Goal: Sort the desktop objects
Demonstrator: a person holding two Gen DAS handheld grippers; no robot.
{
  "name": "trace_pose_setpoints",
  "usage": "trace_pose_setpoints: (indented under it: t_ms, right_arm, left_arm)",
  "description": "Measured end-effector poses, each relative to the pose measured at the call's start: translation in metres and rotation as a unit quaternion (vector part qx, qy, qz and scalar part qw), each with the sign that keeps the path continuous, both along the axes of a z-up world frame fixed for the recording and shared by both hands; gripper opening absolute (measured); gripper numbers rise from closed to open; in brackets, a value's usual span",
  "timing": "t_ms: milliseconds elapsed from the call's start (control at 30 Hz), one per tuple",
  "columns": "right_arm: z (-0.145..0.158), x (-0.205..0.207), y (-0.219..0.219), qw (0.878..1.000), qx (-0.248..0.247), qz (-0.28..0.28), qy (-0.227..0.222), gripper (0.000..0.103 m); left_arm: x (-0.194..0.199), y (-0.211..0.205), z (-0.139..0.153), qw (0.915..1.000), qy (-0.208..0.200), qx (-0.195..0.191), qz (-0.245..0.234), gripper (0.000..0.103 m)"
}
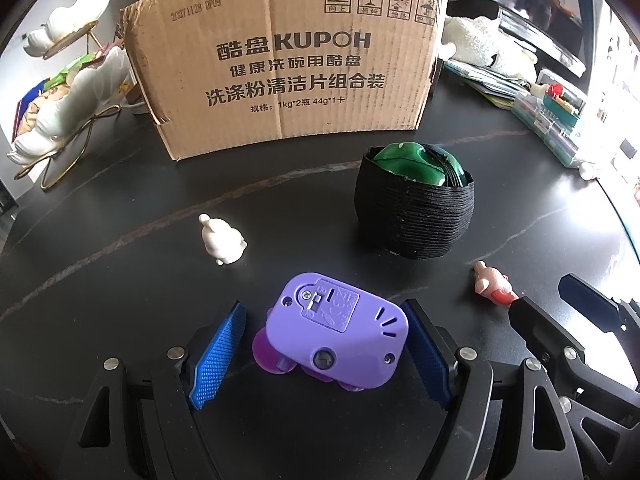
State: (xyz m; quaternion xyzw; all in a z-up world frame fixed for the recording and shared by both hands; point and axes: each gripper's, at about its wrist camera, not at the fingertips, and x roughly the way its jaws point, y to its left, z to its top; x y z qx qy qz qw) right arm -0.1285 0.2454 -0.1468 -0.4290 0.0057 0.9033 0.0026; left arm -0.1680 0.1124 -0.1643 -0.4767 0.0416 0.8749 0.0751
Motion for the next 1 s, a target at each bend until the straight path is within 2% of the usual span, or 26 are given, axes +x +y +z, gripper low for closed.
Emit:
trace_pose_setpoints:
  t_ms: [100, 233, 733, 1000]
  right_arm:
    - [0.000, 0.000, -0.001, 1.000, 0.001, 0.002, 0.000, 0.051]
    - [-0.001, 0.000, -0.002, 1.000, 0.001, 0.006, -0.001, 0.051]
    - [0.004, 0.003, -0.006, 1.000, -0.001, 0.016, 0.009, 0.050]
    - [0.006, 0.000, -0.011, 0.999, -0.008, 0.030, 0.017, 0.049]
  left_arm:
    - [0.002, -0.001, 0.001, 1.0000, 0.006, 0.003, -0.003, 0.075]
    - [0.005, 0.001, 0.003, 0.9999, 0.009, 0.004, -0.013, 0.058]
    - [0.008, -0.003, 0.009, 0.9999, 0.008, 0.004, -0.006, 0.055]
    - [0.007, -0.011, 0.014, 0.9996, 0.026, -0.005, 0.004, 0.055]
